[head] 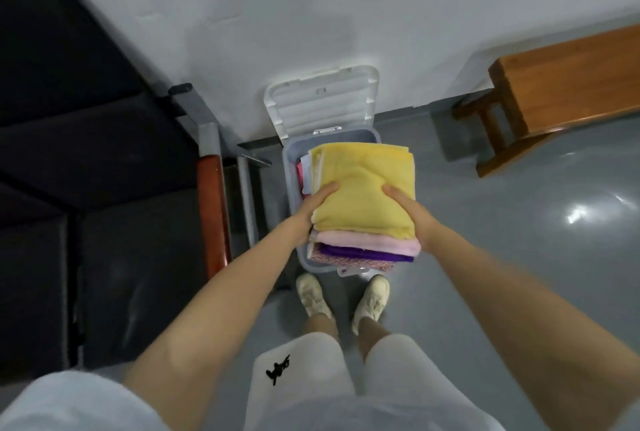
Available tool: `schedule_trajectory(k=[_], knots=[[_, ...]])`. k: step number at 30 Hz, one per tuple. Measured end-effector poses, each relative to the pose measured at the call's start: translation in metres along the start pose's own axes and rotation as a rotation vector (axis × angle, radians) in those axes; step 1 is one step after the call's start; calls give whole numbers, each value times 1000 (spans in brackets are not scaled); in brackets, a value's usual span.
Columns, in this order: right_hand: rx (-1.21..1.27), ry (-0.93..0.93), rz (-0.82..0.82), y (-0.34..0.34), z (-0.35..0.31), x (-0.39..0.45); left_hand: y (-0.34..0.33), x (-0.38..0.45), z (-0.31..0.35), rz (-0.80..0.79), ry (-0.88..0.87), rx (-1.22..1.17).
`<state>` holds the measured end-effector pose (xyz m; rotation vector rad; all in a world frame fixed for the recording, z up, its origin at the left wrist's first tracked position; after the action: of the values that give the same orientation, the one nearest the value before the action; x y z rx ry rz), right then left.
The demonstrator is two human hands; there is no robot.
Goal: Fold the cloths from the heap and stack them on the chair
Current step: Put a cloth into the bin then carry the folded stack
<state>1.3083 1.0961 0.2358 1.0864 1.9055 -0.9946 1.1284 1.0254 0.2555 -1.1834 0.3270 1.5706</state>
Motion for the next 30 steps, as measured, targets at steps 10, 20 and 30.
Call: schedule_trajectory(k=[10, 20, 30], knots=[[0, -157, 31, 8, 68, 160, 100, 131, -64, 44, 125, -101], [-6, -394, -41, 68, 177, 376, 191, 329, -184, 70, 260, -144], [-253, -169, 129, 102, 246, 501, 256, 417, -266, 409, 16, -33]])
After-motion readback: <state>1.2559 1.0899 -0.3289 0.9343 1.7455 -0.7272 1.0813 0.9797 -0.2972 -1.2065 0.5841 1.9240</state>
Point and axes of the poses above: each hand's wrist, its own x-axis towards the middle knuckle, its own y-axis out of the back of the hand, z = x × y, the point moved 9 cm from there along x, towards the middle knuckle, and after that the axes turned 7 degrees about -z, right-handed, at the moved point
